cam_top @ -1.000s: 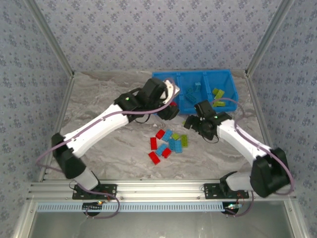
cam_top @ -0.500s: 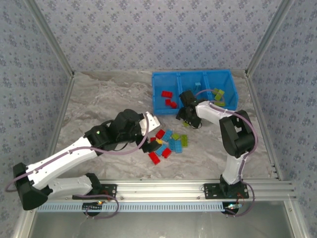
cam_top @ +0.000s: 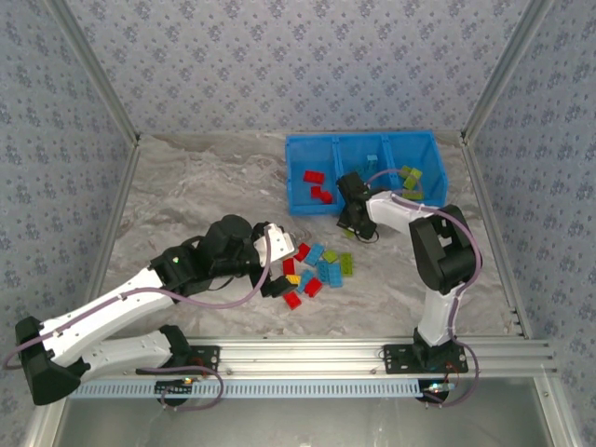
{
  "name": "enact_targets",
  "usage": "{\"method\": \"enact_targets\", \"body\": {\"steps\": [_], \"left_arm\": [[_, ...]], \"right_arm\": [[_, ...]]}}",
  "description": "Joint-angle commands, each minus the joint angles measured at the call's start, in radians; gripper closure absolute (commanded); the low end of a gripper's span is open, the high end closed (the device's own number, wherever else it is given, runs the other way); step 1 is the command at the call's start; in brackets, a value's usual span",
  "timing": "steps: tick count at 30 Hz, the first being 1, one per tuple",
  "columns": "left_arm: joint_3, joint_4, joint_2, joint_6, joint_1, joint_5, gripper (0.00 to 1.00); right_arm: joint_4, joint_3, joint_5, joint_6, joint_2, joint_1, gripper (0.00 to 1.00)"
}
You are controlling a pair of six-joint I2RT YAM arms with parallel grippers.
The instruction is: Sort the legos into containers by color
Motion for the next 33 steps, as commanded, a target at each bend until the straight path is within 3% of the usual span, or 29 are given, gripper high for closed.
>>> {"method": "enact_targets", "body": {"steps": [1, 7, 12, 22, 28, 33], "left_arm": [[-0.005, 0.036, 0.003, 0.019, -0.003, 0.025, 0.01], [-0.005, 0.043, 0.008, 0.024, -0.005, 0.022, 0.01], [-0.007, 0.049, 0.012, 0.027, -0.003, 0.021, 0.01], [0.002, 0.061, 0.032, 0.026, -0.005, 0.026, 0.01], [0.012, 0.067, 0.050, 0.018, -0.005, 0.037, 0.01], [0.019, 0.071, 0.054, 0.013, -0.006, 0.039, 0.01]], "right_arm": [[-0.048, -0.067, 0.025, 0.021, -0.005, -0.003, 0.45], [-0.071, -0.132, 0.037, 0.018, -0.062, -0.002, 0.46], [-0.095, -0.177, 0.051, -0.006, -0.125, 0.000, 0.56], [-0.120, -0.324, 0.057, -0.048, -0.368, -0.020, 0.62], [-0.159, -0.334, 0.101, -0.094, -0.558, -0.097, 0.62], [-0.164, -0.229, 0.102, -0.204, -0.616, -0.258, 0.63]]}}
